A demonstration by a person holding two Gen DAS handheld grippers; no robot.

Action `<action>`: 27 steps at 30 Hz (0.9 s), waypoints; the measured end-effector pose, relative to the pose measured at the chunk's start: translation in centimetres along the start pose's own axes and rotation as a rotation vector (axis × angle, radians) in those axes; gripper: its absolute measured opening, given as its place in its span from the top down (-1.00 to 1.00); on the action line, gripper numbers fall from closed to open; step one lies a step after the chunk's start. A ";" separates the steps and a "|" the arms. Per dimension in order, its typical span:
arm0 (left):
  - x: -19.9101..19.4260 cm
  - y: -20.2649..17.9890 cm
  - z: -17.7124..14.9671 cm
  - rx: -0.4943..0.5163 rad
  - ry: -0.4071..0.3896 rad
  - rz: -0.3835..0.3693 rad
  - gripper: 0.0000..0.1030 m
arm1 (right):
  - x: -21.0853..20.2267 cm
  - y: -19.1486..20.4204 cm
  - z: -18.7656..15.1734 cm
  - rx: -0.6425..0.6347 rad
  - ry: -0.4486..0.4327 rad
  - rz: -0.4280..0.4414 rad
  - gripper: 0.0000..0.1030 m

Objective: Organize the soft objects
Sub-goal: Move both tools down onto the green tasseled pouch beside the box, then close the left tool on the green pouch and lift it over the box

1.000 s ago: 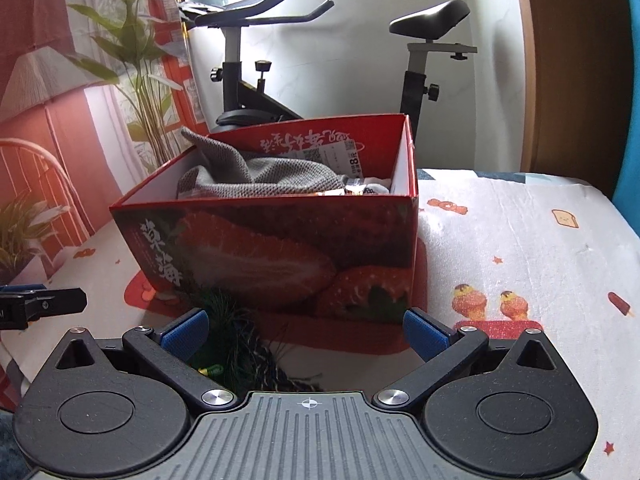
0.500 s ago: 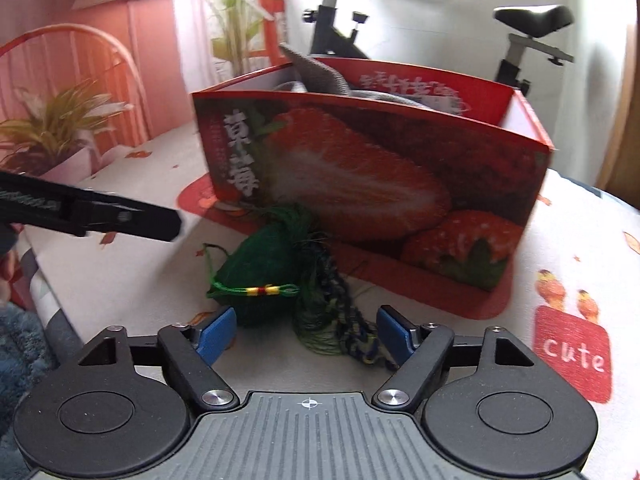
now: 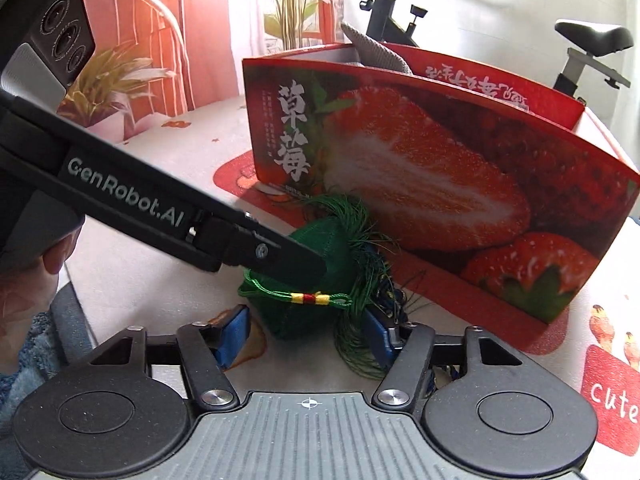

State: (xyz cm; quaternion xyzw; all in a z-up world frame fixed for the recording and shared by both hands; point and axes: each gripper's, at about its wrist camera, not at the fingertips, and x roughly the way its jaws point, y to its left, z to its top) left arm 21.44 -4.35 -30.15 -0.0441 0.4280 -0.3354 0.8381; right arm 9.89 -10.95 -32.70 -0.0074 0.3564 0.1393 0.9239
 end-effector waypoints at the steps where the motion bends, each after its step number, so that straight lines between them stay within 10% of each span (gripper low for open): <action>1: 0.3 0.0 0.0 -0.001 0.008 -0.008 -0.17 | 0.1 -0.1 0.0 0.003 0.002 0.002 -0.02; 13: -1.3 -0.7 1.0 0.003 -0.054 -0.048 0.00 | -2.2 0.0 2.0 -0.025 -0.075 0.013 0.21; 27: -12.3 -6.9 10.5 0.146 -0.368 -0.018 0.01 | -11.8 -0.3 14.1 -0.166 -0.342 -0.031 0.19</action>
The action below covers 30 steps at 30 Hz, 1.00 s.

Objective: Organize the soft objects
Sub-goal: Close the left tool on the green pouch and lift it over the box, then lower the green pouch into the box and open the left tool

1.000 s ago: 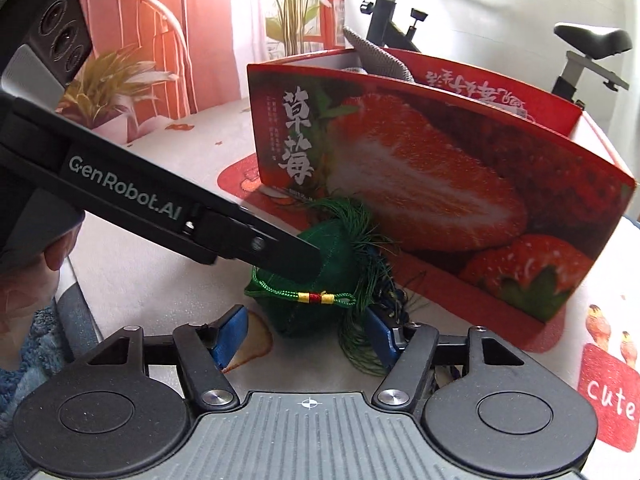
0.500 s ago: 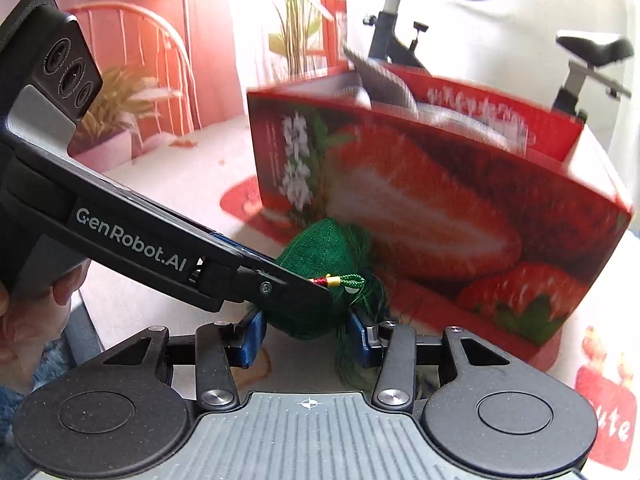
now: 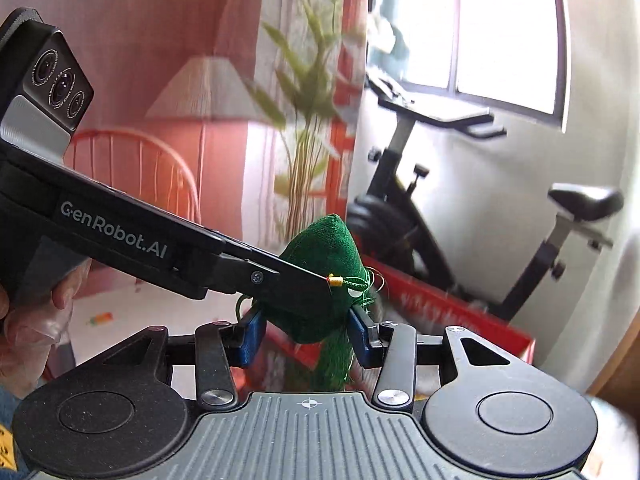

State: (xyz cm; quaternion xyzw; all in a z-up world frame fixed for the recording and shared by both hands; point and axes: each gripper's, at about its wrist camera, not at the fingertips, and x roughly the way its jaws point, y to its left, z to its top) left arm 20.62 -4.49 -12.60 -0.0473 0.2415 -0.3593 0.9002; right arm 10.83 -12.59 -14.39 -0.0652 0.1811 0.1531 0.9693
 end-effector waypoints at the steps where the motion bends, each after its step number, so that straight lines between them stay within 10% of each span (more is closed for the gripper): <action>1: -0.1 -0.4 1.0 0.012 -0.021 0.000 0.01 | -0.1 -0.3 0.8 -0.010 -0.014 -0.007 0.19; 10: 3.4 -0.4 5.1 0.070 -0.094 -0.008 0.01 | 2.5 -4.1 5.0 -0.054 -0.040 -0.087 0.18; 22: 13.0 2.8 2.0 0.025 0.047 -0.018 0.01 | 10.5 -7.9 -1.9 0.090 0.130 -0.132 0.18; 30: 12.4 6.7 0.4 -0.028 0.056 0.077 -0.01 | 11.2 -9.5 -5.3 0.179 0.215 -0.198 0.13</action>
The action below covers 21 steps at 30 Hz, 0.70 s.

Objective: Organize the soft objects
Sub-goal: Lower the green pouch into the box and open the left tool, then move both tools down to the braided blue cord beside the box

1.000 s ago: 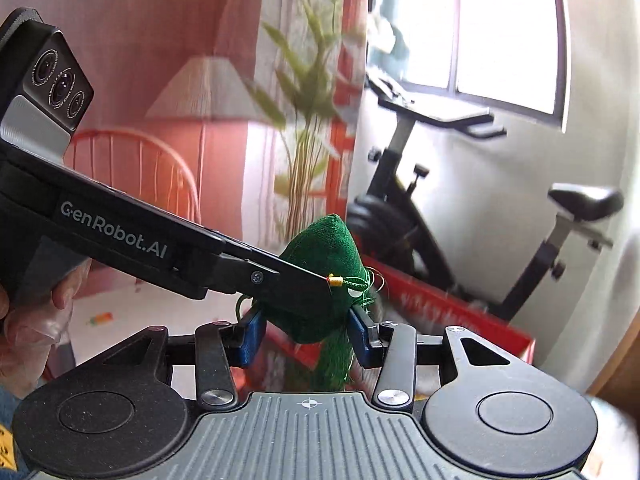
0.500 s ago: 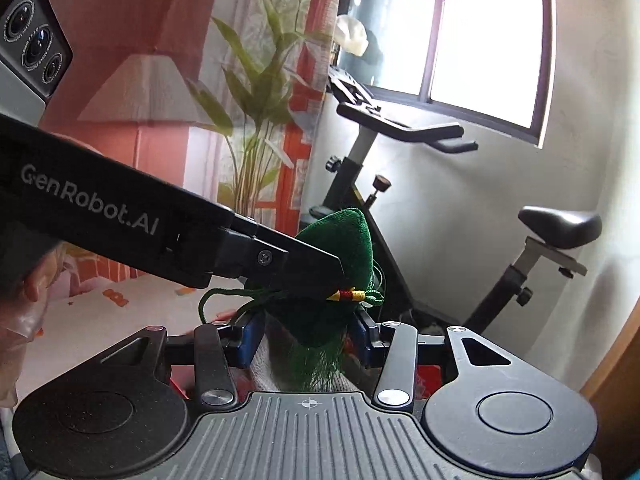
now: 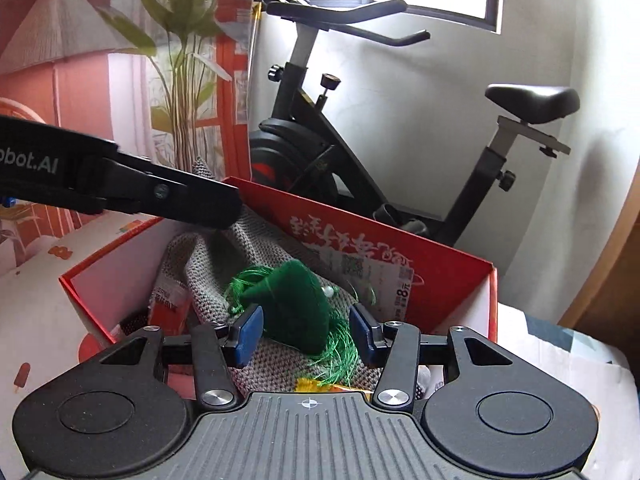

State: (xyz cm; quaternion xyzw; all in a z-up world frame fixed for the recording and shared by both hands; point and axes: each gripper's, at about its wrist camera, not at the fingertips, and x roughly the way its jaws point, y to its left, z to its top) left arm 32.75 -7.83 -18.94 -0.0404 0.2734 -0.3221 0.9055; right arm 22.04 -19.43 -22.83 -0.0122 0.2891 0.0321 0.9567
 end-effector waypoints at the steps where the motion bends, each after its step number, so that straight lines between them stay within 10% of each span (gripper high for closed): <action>1: -0.4 0.5 -0.1 -0.003 -0.001 0.004 -0.01 | -0.2 -0.3 -0.3 0.017 -0.001 -0.003 0.13; 21: -10.4 1.1 -7.7 0.018 -0.034 0.121 -0.01 | -8.6 0.0 -4.7 0.147 -0.139 0.010 0.12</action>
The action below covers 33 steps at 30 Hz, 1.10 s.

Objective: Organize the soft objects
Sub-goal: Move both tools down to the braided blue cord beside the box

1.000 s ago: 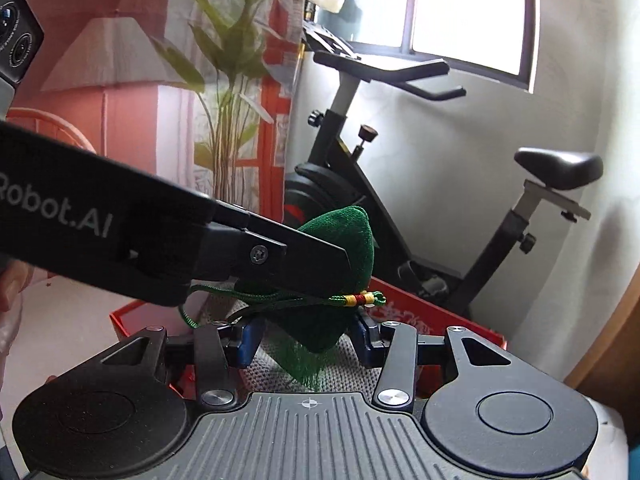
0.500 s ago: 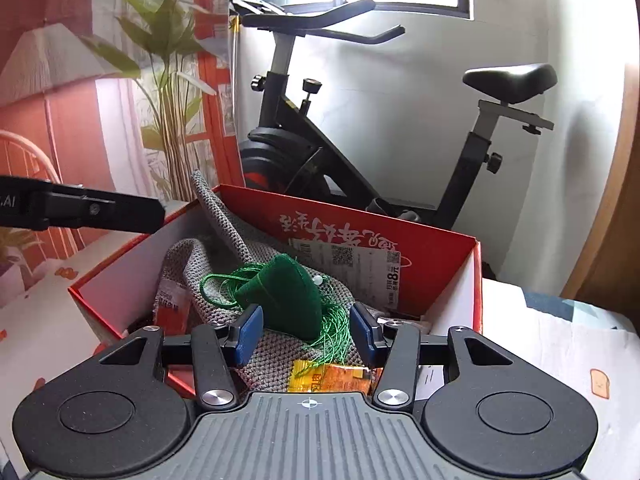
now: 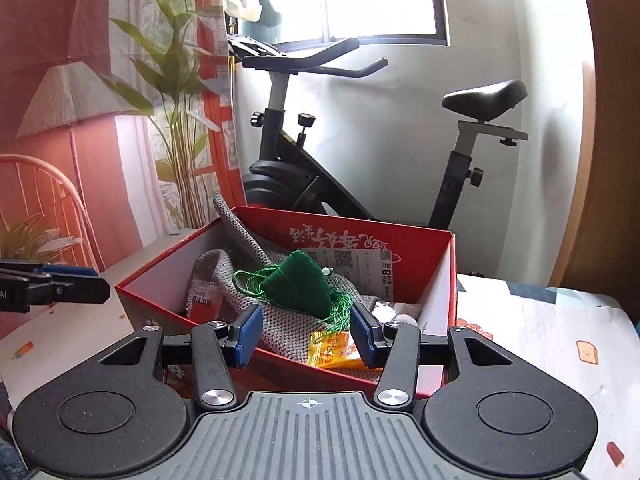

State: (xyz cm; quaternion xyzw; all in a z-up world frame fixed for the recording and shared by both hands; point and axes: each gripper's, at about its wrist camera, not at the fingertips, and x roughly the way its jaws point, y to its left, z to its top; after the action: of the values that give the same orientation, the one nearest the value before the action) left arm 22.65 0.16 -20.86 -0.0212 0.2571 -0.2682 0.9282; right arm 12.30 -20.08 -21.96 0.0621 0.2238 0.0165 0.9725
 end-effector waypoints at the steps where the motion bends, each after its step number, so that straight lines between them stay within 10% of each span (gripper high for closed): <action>1: -0.2 0.1 -0.5 -0.008 0.006 0.010 -0.01 | -0.3 0.0 -0.3 0.007 -0.002 0.000 0.12; 20: 5.7 -0.7 -5.5 -0.126 0.254 -0.044 0.01 | 0.0 1.4 -9.6 -0.025 0.245 0.079 0.12; 33: 11.1 -3.8 -6.5 -0.068 0.275 -0.088 0.10 | 1.4 2.2 -12.2 -0.104 0.335 0.129 0.13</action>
State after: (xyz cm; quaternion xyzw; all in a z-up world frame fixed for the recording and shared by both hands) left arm 25.65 -8.08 -31.03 -0.0270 0.3896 -0.3002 0.8703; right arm 8.19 -16.44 -33.18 0.0225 0.3771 0.1005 0.9204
